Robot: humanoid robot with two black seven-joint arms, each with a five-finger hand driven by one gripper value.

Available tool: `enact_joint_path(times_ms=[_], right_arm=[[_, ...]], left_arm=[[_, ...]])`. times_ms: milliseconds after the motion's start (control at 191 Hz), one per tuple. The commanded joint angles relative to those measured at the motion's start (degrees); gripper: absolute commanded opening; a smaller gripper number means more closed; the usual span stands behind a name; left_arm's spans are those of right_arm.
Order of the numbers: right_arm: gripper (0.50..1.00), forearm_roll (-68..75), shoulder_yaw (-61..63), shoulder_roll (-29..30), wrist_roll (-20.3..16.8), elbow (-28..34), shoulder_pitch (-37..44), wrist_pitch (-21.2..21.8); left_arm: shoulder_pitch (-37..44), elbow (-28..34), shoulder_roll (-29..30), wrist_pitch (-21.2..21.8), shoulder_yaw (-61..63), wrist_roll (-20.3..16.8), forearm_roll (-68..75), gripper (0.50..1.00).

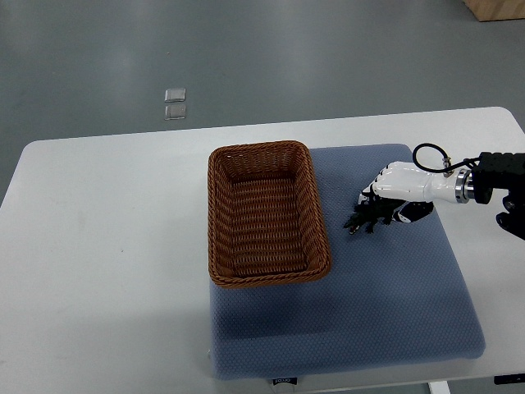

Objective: Place crocodile in brown basket with right hand
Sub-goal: 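Lower the right hand and close its fingers around the crocodile, then lift the crocodile off the mat with the right hand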

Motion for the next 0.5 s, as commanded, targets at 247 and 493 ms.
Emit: enact_joint_path(times_ms=[247, 493], right_arm=[[0.607, 6.10, 0.47, -0.73, 0.00, 0.00, 0.16, 3.00], [0.609, 9.18, 0.47, -0.73, 0.00, 0.00, 0.34, 3.17]], left_arm=[[0.00, 0.00, 0.00, 0.00, 0.00, 0.03, 0.00, 1.000], [0.00, 0.00, 0.00, 0.00, 0.00, 0.03, 0.00, 1.000]])
